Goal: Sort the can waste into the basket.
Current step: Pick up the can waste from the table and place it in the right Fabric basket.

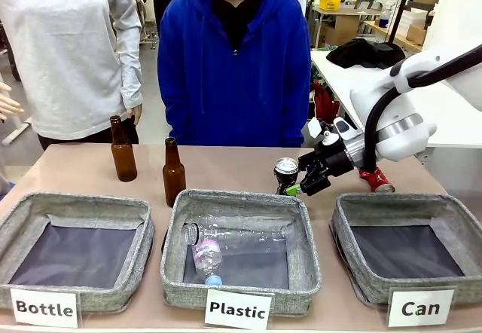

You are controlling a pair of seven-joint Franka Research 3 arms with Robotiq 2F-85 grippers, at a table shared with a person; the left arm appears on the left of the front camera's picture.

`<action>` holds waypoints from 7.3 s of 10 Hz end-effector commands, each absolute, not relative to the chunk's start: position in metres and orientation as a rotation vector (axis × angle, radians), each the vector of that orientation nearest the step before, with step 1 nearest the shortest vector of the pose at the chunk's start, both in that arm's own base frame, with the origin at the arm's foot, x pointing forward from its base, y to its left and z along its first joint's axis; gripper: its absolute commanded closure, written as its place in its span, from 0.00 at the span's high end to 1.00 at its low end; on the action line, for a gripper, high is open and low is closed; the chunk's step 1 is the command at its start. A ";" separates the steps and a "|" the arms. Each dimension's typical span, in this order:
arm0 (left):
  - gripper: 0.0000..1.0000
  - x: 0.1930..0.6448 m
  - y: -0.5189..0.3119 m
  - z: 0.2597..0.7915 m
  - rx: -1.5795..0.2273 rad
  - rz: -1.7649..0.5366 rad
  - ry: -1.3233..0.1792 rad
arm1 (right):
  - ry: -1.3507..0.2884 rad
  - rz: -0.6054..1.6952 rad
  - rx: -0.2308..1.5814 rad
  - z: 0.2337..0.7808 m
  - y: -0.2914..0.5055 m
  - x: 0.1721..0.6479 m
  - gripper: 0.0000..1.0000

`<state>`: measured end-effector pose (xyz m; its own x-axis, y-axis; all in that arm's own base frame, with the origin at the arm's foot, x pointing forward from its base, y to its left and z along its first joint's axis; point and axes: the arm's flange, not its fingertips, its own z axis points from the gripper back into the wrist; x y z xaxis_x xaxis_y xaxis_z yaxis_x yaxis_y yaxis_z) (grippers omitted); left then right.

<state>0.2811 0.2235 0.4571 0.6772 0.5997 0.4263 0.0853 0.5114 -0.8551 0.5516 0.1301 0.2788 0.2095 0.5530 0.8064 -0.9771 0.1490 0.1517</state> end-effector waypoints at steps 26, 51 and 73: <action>1.00 0.206 0.297 0.579 -1.056 0.268 -0.990 | -0.519 1.772 0.483 0.455 0.027 0.386 0.00; 1.00 0.277 0.190 0.491 -1.320 0.273 -0.756 | -0.932 0.241 1.598 0.444 -0.070 0.366 1.00; 1.00 0.277 0.190 0.491 -1.320 0.273 -0.756 | -0.668 0.182 1.296 0.408 -0.083 0.375 1.00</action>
